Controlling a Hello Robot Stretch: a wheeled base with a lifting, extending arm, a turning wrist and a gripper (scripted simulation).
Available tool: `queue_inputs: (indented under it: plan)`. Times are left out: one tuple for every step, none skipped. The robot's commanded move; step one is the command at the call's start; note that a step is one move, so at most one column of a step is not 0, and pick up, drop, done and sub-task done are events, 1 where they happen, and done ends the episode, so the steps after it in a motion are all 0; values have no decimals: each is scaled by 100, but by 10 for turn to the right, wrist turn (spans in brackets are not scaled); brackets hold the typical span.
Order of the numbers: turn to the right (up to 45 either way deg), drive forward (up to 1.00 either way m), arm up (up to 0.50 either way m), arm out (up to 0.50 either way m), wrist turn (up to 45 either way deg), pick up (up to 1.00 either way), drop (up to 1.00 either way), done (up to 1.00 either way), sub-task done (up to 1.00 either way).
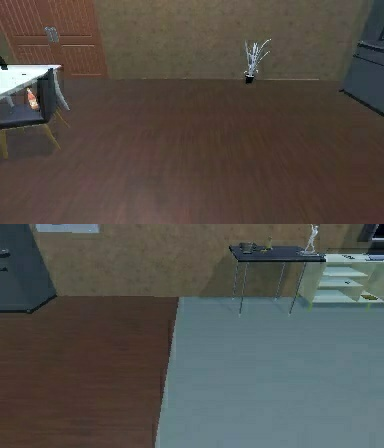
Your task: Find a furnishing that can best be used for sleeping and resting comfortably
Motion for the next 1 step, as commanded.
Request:
queue_inputs:
  plan:
    - [-450,0,0,0,0,0,0,0,0]
